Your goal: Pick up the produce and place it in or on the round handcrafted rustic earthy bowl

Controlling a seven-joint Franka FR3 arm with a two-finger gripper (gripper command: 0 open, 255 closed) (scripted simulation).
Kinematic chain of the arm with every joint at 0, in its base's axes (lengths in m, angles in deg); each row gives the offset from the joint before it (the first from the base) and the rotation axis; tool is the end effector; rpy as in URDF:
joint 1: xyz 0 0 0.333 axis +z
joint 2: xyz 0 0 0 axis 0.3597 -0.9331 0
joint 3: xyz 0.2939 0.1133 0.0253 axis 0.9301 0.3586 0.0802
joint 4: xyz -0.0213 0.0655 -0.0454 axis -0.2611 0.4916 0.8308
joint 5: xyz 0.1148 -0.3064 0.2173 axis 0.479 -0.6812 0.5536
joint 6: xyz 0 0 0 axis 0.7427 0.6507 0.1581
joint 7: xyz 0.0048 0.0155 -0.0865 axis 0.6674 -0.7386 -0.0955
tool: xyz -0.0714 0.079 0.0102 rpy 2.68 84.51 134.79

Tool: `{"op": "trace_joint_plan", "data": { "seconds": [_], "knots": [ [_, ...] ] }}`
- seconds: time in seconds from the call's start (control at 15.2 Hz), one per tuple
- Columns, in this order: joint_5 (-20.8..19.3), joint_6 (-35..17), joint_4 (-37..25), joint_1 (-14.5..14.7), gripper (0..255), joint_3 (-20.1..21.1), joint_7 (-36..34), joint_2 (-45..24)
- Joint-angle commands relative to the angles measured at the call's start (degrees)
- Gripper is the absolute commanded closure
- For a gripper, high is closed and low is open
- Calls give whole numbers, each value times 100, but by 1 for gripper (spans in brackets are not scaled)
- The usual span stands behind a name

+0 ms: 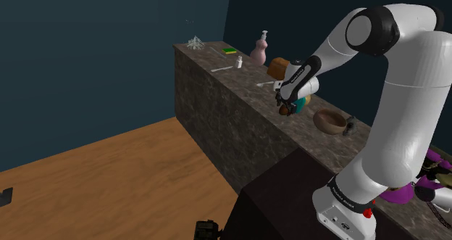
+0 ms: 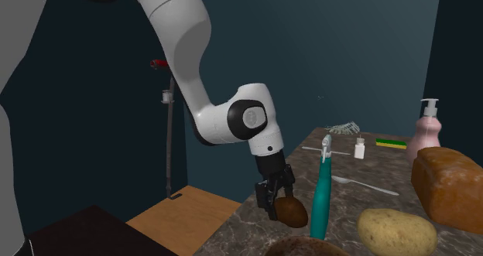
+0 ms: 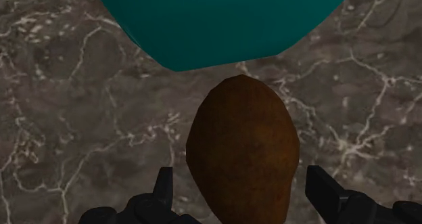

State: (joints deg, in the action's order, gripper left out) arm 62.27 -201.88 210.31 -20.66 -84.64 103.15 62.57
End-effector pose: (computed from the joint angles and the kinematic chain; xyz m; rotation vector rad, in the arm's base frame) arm 0.4659 -0.2421 0.1928 2.2154 1.8779 -0.2552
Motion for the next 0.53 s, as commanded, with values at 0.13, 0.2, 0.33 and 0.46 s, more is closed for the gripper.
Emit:
{"op": "trace_joint_plan", "data": {
  "seconds": [0.13, 0.2, 0.33, 0.46],
  "knots": [
    [0, 0, 0, 0, 255, 0, 0, 0],
    [0, 0, -1, 0, 255, 1, 0, -1],
    [-1, 2, 0, 1, 255, -1, 0, 2],
    [-1, 2, 0, -1, 255, -1, 2, 2]
  ]
}}
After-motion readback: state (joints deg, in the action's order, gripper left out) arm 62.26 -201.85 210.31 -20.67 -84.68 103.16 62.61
